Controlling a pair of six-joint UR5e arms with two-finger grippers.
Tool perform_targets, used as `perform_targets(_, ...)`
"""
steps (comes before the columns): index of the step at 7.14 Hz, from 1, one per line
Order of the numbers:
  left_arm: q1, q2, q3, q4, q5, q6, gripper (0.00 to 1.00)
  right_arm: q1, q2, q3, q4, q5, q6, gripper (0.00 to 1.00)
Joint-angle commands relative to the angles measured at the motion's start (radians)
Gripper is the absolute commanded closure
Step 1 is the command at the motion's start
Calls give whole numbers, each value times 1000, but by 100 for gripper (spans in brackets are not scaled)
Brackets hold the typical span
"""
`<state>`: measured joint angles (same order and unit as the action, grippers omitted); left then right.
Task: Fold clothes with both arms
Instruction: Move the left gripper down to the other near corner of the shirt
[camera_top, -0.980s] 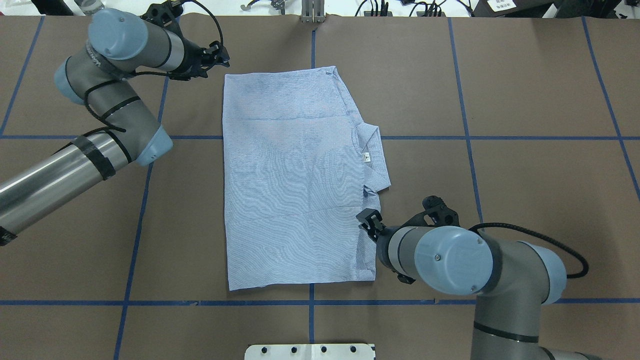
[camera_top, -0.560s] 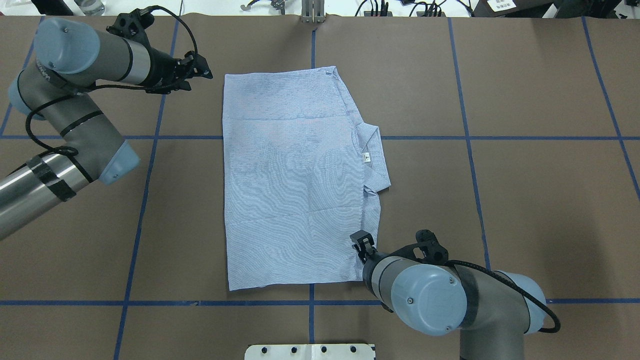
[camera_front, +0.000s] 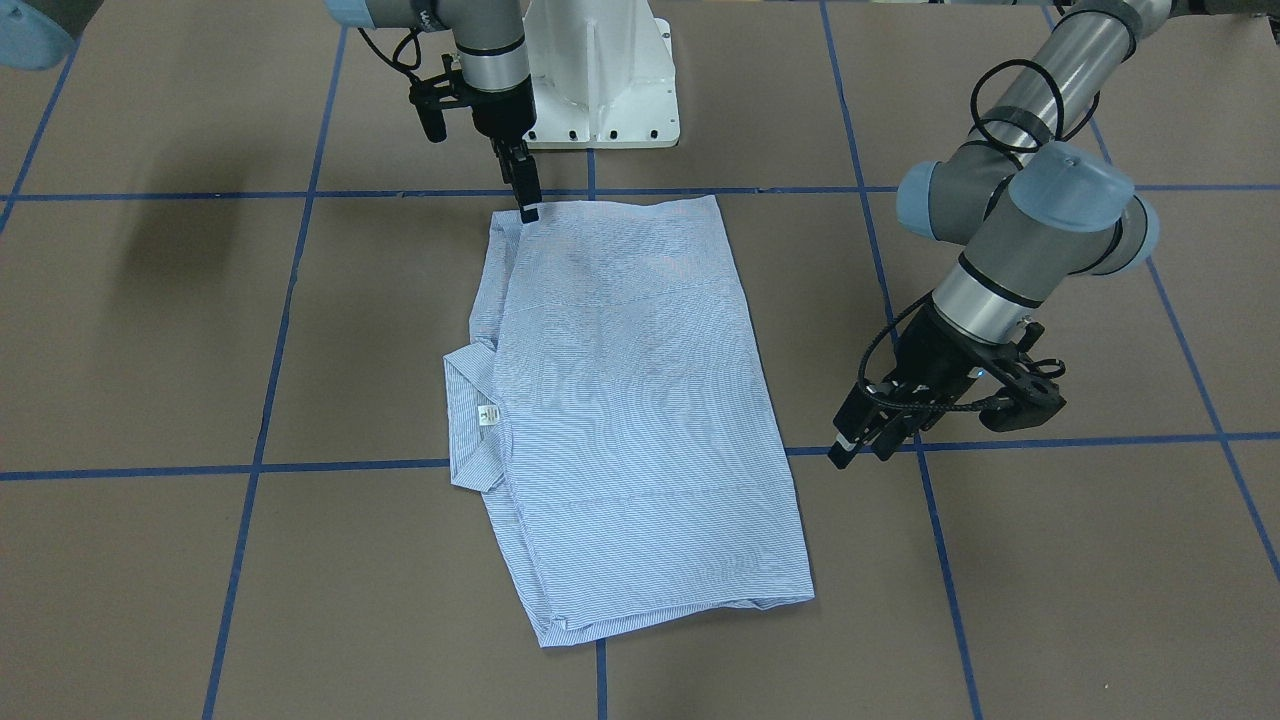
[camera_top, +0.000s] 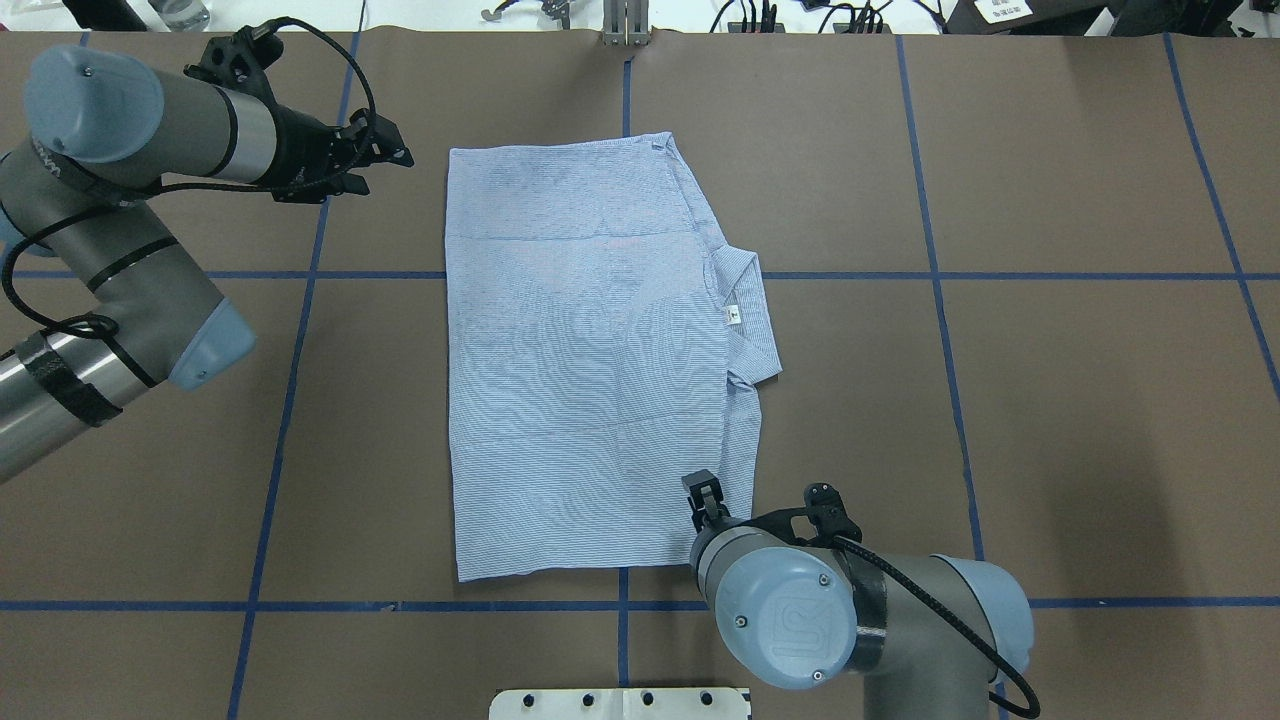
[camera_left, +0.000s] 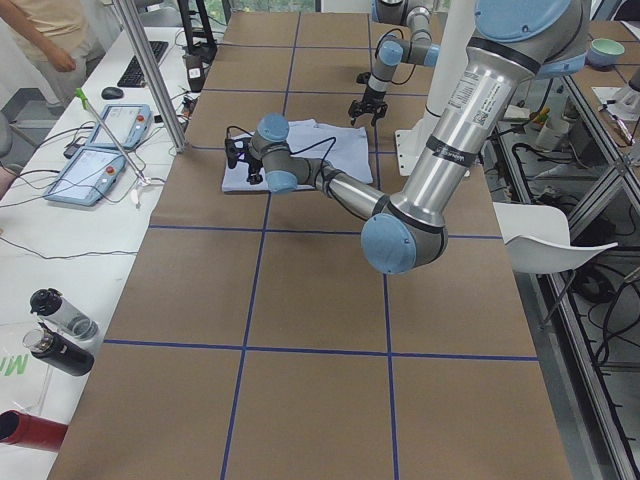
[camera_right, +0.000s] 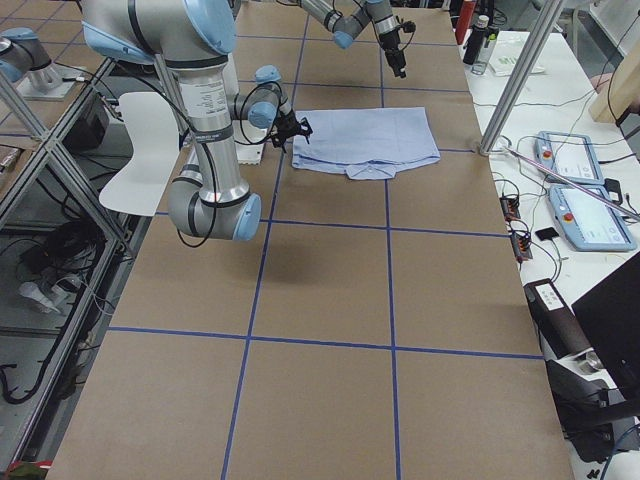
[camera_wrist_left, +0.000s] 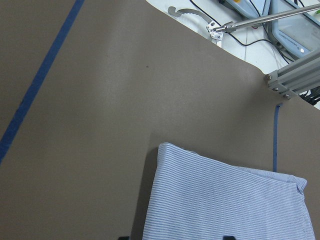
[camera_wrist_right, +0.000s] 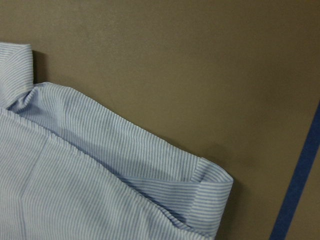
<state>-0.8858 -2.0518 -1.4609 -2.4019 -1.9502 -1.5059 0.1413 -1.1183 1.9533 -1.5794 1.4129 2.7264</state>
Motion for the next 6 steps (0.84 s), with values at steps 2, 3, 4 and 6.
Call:
perform_targets(2, 4, 1, 1, 1, 0, -8, 28, -14, 9, -37, -2, -6, 6, 2)
perform_targets(3, 5, 1, -1, 1, 0, -13, 28, -14, 9, -43, -2, -6, 6, 3)
perform_targets(4, 5, -1, -1, 1, 2, -26, 28, -14, 11, -63, 2, -6, 0, 4)
perform_targets(6, 7, 1, -3, 1, 4, -27, 27, -14, 11, -70, 4, -6, -8, 7)
